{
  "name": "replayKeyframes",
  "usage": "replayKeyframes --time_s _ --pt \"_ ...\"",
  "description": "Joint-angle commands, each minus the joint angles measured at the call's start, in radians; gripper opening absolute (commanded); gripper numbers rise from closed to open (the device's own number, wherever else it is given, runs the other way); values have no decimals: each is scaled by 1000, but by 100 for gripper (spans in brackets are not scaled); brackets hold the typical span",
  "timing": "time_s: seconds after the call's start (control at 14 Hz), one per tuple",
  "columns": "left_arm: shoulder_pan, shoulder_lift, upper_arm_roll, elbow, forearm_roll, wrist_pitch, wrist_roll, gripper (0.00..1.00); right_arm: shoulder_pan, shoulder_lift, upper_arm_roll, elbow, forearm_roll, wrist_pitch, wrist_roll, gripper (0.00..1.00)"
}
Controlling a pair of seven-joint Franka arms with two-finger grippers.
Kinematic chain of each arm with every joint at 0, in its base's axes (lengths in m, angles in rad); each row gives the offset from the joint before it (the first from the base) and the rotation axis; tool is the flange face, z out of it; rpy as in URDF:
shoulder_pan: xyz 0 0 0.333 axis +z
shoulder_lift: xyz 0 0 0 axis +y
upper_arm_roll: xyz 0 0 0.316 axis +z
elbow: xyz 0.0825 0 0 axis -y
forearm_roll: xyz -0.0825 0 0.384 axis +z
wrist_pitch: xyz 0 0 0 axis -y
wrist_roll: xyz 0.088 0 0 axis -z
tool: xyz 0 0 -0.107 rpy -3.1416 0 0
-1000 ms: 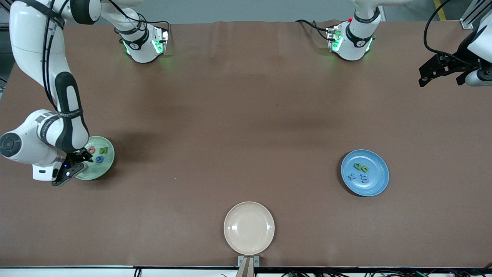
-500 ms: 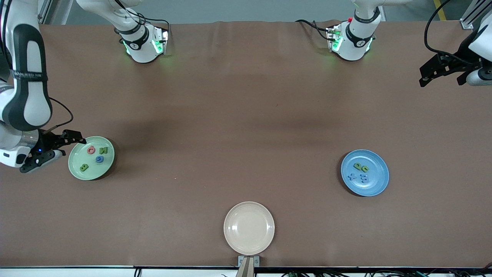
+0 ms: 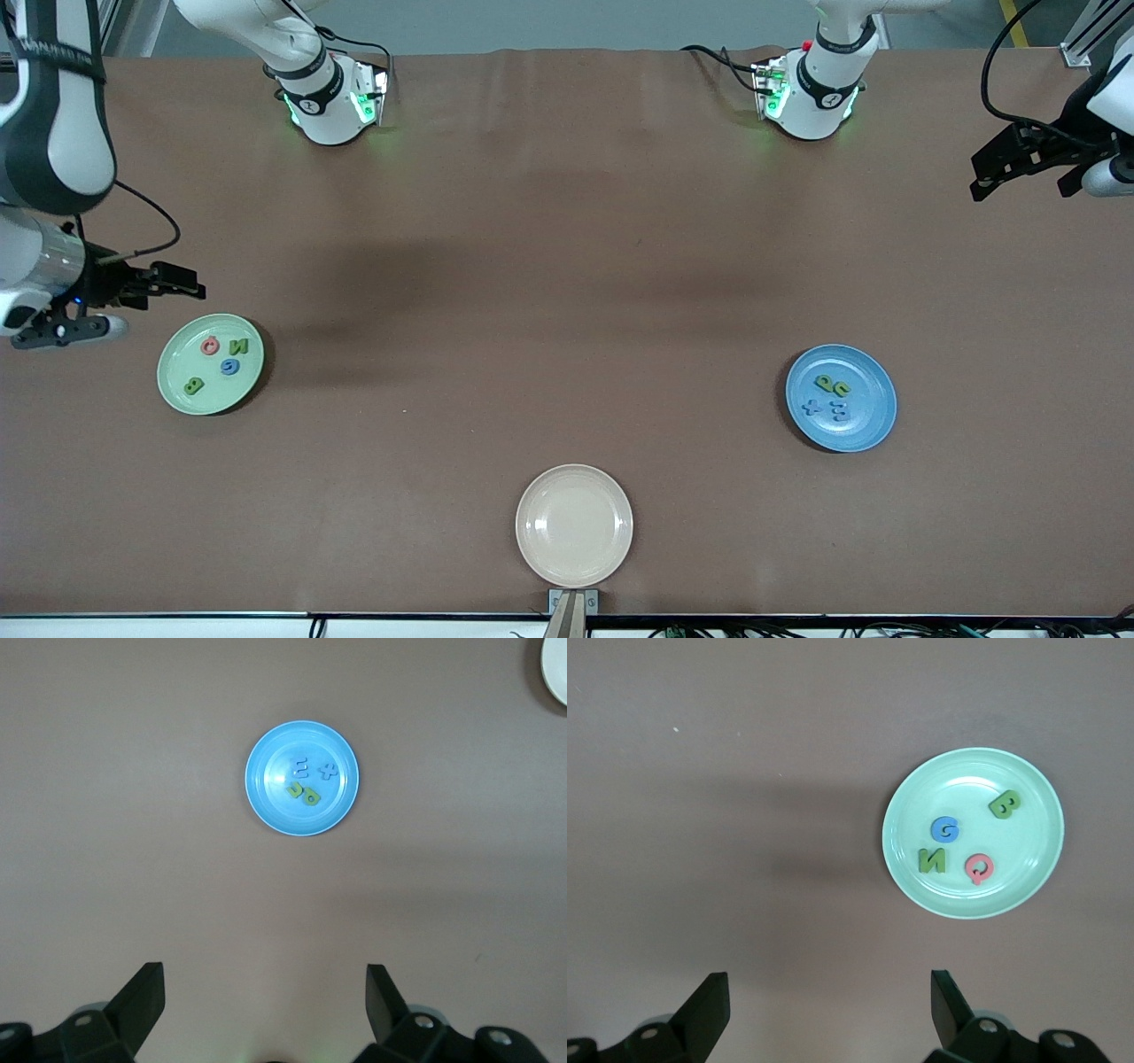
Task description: Sort upper and lower case letters into plates
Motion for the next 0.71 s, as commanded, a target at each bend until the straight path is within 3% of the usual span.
replayKeyframes --time_s 0.0,0.29,0.5,0.64 --pt "1 19 3 35 -3 -3 11 100 4 -129 7 -47 -66 2 52 100" --pt "1 19 12 35 -3 -3 11 100 9 -146 24 117 -130 -128 66 100" --pt "1 19 12 35 -3 -5 11 100 50 -146 32 191 -136 -182 340 100" --pt "1 20 12 35 -3 -5 11 100 49 -143 30 228 -136 -184 370 100"
